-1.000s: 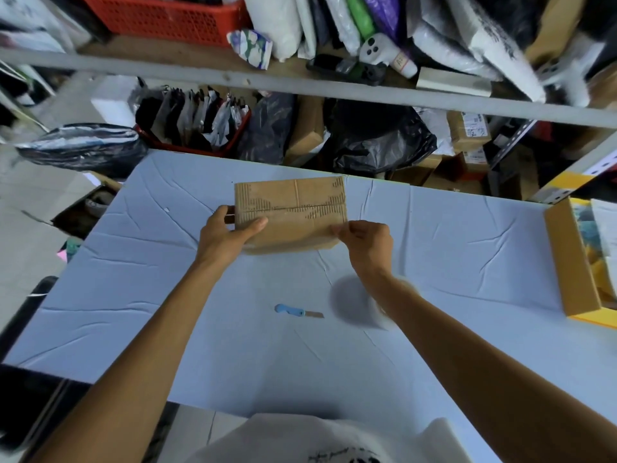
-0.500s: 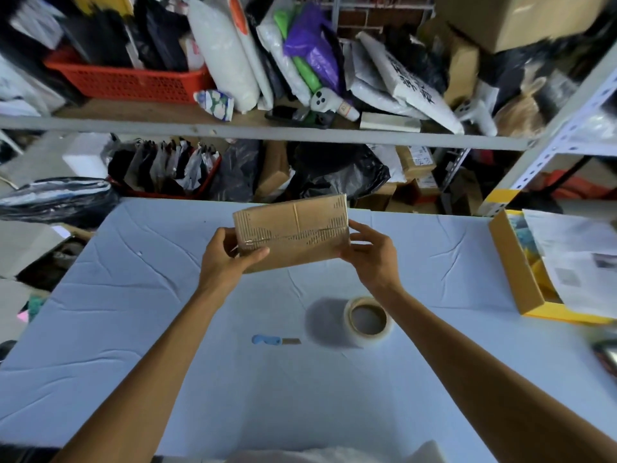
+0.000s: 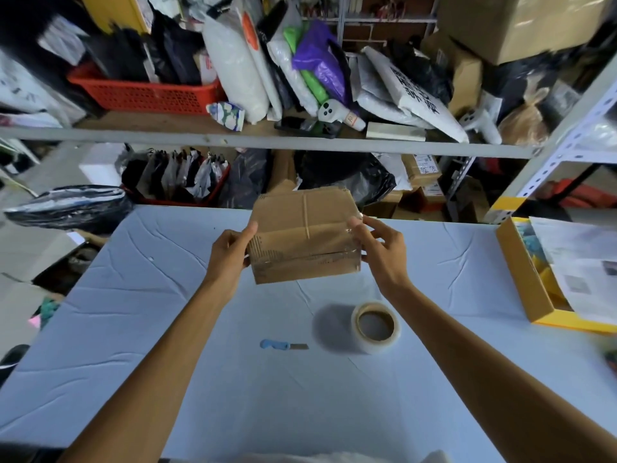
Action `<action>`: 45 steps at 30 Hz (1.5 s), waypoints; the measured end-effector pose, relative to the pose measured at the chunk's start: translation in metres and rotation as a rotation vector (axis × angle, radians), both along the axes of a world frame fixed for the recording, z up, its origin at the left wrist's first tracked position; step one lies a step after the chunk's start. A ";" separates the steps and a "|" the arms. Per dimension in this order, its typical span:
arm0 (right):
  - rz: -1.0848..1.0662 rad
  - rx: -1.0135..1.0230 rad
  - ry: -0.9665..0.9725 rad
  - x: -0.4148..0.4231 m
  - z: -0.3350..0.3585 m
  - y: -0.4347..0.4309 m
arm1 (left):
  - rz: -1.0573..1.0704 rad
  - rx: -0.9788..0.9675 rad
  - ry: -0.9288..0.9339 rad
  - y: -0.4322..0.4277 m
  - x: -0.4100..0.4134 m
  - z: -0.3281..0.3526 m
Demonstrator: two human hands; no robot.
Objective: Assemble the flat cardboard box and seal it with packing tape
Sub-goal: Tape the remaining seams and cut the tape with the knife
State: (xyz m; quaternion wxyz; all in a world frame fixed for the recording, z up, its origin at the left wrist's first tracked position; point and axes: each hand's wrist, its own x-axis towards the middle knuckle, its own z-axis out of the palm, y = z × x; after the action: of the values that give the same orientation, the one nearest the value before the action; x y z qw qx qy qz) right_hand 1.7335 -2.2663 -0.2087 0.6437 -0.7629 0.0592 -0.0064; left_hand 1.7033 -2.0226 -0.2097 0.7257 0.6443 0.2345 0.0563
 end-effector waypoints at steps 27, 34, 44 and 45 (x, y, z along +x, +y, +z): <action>0.234 -0.131 -0.035 0.011 -0.002 -0.004 | -0.207 0.288 0.045 0.009 0.000 0.006; 0.105 -0.142 0.012 0.016 0.003 0.005 | -0.188 0.313 0.031 0.005 -0.002 -0.003; 0.094 -0.227 0.033 0.018 -0.008 0.009 | -0.269 0.375 0.152 0.018 0.014 -0.019; 0.099 -0.223 0.061 0.018 -0.010 0.010 | -0.279 0.381 0.162 0.019 0.015 -0.022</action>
State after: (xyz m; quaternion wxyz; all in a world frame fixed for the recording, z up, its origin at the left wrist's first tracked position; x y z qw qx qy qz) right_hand 1.7516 -2.2560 -0.2185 0.5524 -0.8316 0.0399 0.0421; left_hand 1.7182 -2.0033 -0.2319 0.5709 0.7980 0.1857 -0.0529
